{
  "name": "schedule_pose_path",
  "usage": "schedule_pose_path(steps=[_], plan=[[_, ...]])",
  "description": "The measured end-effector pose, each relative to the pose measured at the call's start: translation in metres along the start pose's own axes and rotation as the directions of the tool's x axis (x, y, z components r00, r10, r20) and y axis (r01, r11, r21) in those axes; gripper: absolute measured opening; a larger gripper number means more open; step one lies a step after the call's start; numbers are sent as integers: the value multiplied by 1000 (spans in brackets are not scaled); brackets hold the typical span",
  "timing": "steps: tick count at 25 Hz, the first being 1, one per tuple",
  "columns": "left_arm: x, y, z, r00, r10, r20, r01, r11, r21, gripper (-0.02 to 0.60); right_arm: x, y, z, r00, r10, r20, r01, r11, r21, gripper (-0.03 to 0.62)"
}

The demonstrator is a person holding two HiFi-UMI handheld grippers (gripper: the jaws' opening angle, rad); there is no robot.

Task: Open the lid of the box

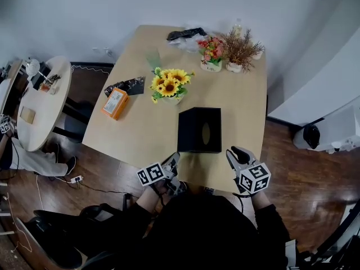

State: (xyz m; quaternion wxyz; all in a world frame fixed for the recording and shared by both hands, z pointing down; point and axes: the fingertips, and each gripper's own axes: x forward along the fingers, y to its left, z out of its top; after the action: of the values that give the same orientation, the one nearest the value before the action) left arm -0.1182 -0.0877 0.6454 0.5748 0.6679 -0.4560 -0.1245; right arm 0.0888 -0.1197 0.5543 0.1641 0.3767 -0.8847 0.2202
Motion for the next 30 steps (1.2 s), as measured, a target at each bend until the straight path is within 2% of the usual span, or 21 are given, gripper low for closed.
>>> schedule_pose_path(steps=[2, 3, 4, 5, 7, 11, 12, 13, 15, 17, 18, 19, 20, 21, 23, 25, 27, 30], plan=[[-5, -6, 5, 1000, 17, 8, -18, 998, 57, 11, -2, -1, 2, 1000, -7, 4, 7, 1000, -4, 94], [-10, -15, 11, 999, 25, 21, -27, 991, 130, 12, -3, -2, 4, 1000, -11, 10, 11, 1000, -11, 94], [-15, -28, 20, 999, 25, 41, -34, 973, 227, 12, -4, -2, 8, 1000, -16, 17, 16, 1000, -21, 94], [-21, -46, 30, 998, 17, 66, -38, 943, 332, 12, -6, -2, 12, 999, -21, 27, 22, 999, -33, 94], [-28, -85, 48, 994, -25, 107, -32, 864, 502, 12, -9, 0, 24, 998, -31, 51, 34, 998, -54, 94], [-39, -151, 65, 986, -115, 124, 4, 748, 664, 12, -17, 15, 54, 993, -31, 111, 39, 996, -78, 87], [-43, -164, 65, 984, -123, 128, -5, 703, 711, 12, -20, 21, 64, 991, -28, 133, 41, 995, -91, 84], [-47, -176, 65, 983, -124, 137, -25, 644, 765, 12, -24, 27, 74, 987, -28, 159, 45, 993, -106, 83], [-55, -196, 63, 978, -114, 174, -97, 490, 866, 12, -33, 38, 95, 975, -31, 220, 63, 988, -140, 78], [-63, -217, 61, 963, -144, 227, -168, 335, 927, 12, -42, 48, 113, 960, -33, 279, 82, 983, -166, 66], [-67, -229, 60, 954, -176, 244, -189, 281, 941, 11, -46, 52, 120, 952, -31, 304, 88, 981, -175, 61], [-69, -239, 60, 946, -204, 253, -198, 258, 946, 11, -50, 55, 126, 945, -27, 325, 91, 979, -182, 58], [-71, -246, 59, 942, -220, 255, -195, 264, 945, 11, -53, 59, 131, 939, -23, 343, 93, 978, -189, 55], [-72, -250, 58, 941, -225, 251, -181, 289, 940, 11, -56, 61, 136, 933, -20, 358, 96, 976, -193, 55], [-70, -251, 55, 947, -221, 233, -143, 358, 923, 11, -60, 65, 141, 924, -18, 382, 101, 975, -198, 55], [-68, -246, 51, 954, -210, 215, -115, 408, 906, 11, -62, 68, 143, 915, 0, 403, 88, 976, -200, 55], [-66, -242, 45, 958, -199, 205, -104, 426, 899, 11, -63, 73, 141, 910, 30, 412, 63, 976, -209, 55], [-67, -239, 40, 961, -193, 198, -101, 420, 902, 11, -64, 77, 137, 914, 47, 404, 50, 973, -226, 41]])
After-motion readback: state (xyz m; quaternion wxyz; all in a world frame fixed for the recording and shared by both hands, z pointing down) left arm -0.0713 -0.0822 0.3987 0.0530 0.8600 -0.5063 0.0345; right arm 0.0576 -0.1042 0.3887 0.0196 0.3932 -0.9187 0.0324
